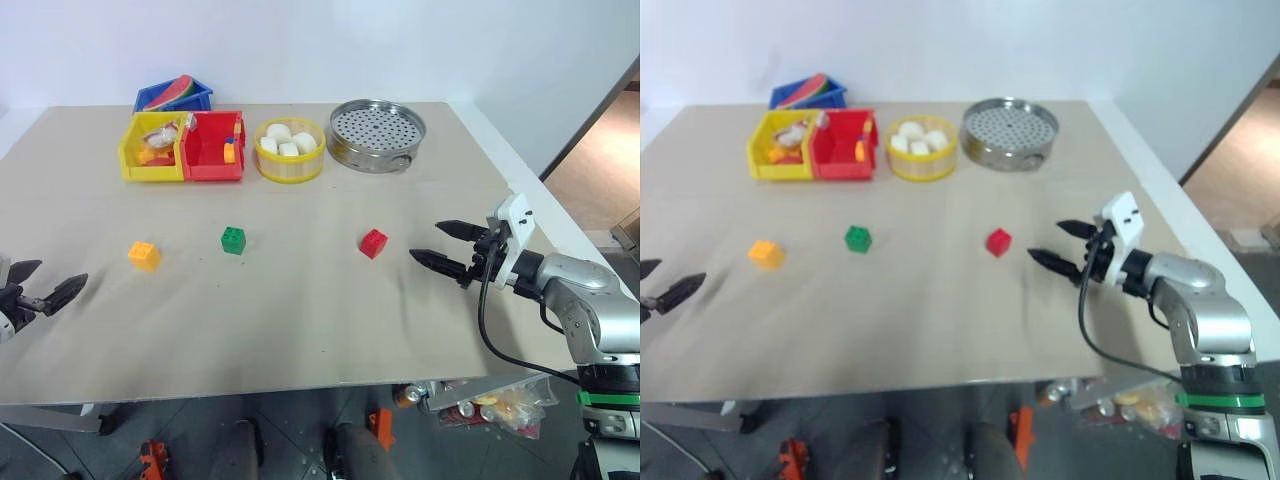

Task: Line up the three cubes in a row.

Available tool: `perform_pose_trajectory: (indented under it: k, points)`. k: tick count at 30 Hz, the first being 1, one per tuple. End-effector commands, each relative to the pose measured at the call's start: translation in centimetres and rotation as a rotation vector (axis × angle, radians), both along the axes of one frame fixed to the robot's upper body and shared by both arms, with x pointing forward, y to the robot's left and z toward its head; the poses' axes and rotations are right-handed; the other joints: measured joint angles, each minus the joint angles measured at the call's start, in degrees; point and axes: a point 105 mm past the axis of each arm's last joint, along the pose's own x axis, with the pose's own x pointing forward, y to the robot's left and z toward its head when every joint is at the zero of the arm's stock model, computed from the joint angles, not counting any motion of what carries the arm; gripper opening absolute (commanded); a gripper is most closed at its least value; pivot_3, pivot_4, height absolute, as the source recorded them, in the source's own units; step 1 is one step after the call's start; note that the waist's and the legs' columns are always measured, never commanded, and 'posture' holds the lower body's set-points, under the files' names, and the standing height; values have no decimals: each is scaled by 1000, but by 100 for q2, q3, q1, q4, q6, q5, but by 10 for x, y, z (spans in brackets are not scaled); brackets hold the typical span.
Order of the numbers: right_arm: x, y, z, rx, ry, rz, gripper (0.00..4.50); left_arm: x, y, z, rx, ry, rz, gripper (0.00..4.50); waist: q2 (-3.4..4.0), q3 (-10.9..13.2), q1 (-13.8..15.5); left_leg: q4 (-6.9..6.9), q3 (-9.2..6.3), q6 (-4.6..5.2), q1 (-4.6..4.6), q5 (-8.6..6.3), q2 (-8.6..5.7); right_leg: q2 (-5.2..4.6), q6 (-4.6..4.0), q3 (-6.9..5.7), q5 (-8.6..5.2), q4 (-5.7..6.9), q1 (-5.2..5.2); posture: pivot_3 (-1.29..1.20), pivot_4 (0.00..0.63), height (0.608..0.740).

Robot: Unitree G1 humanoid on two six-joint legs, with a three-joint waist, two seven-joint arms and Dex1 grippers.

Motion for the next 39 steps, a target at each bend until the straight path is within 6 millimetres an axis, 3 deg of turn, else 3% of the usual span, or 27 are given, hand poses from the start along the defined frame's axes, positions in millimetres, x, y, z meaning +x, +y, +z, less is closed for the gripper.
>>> perform_pose_trajectory:
  k: [1,10,15,18,20,22,25,29,35,39]
  points:
    - [-1,1,15,-21,-54,13,4500,2,1,17,42,-47,-3,4454,0,0,0,0,0,0,0,0,0,0,0,0,0,0,0,0,150,740]
    - [-5,11,14,1,-38,45,4500,7,-10,21,-82,-66,-34,4454,0,0,0,1,2,0,1,0,0,1,15,2,8,3,1,0,150,740]
    - [-6,13,12,-6,-39,58,4500,7,-19,22,-71,-67,-90,4454,0,0,-1,1,1,0,3,0,2,5,14,1,8,6,0,0,150,740]
    - [-8,17,12,-40,-63,87,4500,2,-35,28,-24,-57,-190,4454,0,0,-3,2,3,0,4,0,2,5,14,4,9,6,0,0,150,740]
    - [-8,24,18,-53,-83,115,4500,2,-56,42,-24,-70,-289,4454,-1,-1,-3,2,5,0,4,0,1,3,14,5,9,6,0,0,150,740]
    - [-2,35,27,-56,-118,128,4500,1,-95,53,-40,-61,-451,4454,-1,0,-3,4,3,0,4,0,3,5,12,4,9,6,1,0,150,740]
    - [11,45,29,-64,-149,103,4500,-5,-144,48,-49,3,-653,4454,1,-1,-4,9,6,1,5,1,0,5,0,14,9,9,1,0,150,740]
    - [29,54,14,-93,-156,79,4500,-14,-207,34,-35,66,-895,4454,-1,-3,-4,13,9,3,18,3,-2,11,6,27,12,8,14,0,150,740]
    - [46,64,2,-70,-125,70,4500,-16,-242,22,-12,88,-1059,4454,0,-2,-8,13,7,5,14,4,-2,44,39,69,21,18,6,0,150,740]
    - [59,63,1,-50,-119,25,4500,-16,-251,20,1,75,-1111,4454,0,-2,-19,14,6,5,16,4,-1,50,38,75,21,22,5,0,150,740]
